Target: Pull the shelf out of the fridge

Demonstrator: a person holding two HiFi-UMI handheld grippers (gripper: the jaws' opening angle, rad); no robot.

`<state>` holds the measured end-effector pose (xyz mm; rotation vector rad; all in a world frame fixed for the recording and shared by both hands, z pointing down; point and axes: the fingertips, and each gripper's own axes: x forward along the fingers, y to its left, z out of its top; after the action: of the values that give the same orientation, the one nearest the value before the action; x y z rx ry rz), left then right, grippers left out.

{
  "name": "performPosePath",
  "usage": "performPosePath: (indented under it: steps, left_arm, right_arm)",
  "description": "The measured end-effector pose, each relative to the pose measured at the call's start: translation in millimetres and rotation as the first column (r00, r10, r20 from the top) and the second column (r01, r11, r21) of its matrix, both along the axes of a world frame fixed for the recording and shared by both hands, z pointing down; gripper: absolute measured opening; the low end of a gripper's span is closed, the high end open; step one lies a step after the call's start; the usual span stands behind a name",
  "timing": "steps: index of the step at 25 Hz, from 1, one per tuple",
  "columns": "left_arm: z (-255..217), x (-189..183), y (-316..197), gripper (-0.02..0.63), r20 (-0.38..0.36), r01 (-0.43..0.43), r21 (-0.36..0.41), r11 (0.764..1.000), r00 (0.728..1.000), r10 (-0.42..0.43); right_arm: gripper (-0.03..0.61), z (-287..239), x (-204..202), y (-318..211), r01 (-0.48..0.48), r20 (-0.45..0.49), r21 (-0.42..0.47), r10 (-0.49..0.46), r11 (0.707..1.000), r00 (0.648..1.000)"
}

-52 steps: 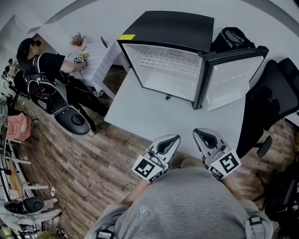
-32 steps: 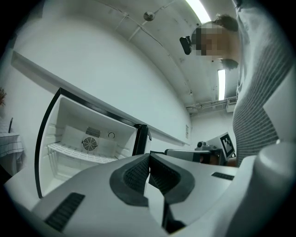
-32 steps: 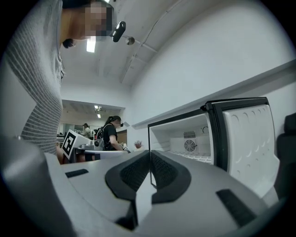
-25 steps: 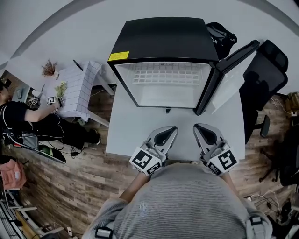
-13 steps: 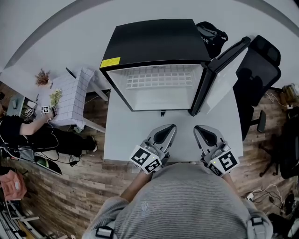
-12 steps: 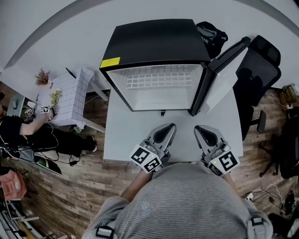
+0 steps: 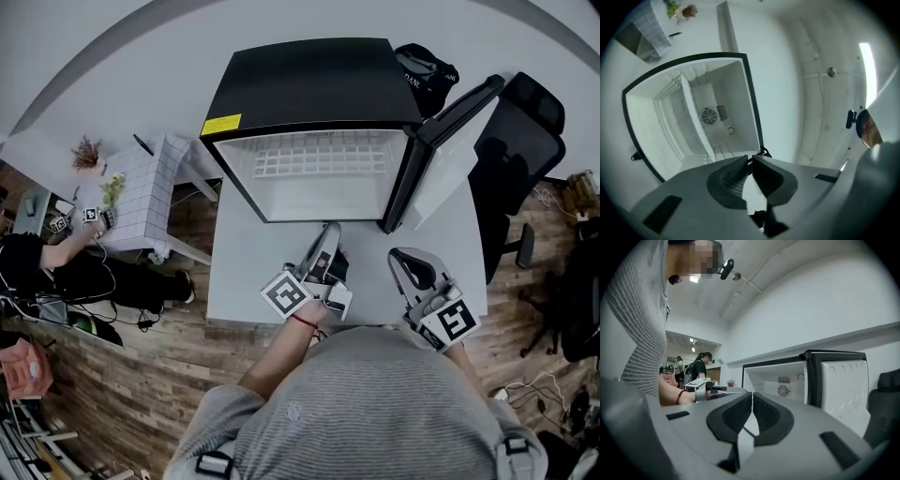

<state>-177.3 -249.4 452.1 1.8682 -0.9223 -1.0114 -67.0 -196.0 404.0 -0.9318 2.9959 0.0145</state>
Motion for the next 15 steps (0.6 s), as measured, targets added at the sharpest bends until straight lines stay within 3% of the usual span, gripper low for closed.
performPosePath:
  steps: [3, 5, 12, 15]
  left_arm:
    - [7.0, -6.0, -17.6, 0.037, -0.171, -0.002, -0.074, 0.997, 0.985, -0.011]
    - [14.6, -11.2, -28.6, 0.078, -0.221, 0.007, -0.107, 0.994, 0.975, -0.031]
    - [43.7, -32.2, -60.8, 0.122, -0.172, 0.081, -0.140, 0.987, 0.980, -0.105]
    - [45.5, -36.3, -73.0, 0.130, -0.207, 0.094, -0.157, 0.983, 0.970, -0.125]
  right_arm:
    - [0.014, -2.8, -1.2, -4.8, -0.001, 0.001, 0.009, 0.001, 1.000, 1.000]
    - [0.014, -4.8, -0.2, -7.5, -0.016, 0.004, 0.020, 0.016, 1.000, 1.000]
    - [0.014, -0.3, -3.2, 3.8, 0.010, 0.012, -0.006, -0.010, 1.000, 1.000]
    - [0.014, 0.1, -2.9, 5.6, 0.010, 0.018, -0.010, -0.010, 1.000, 1.000]
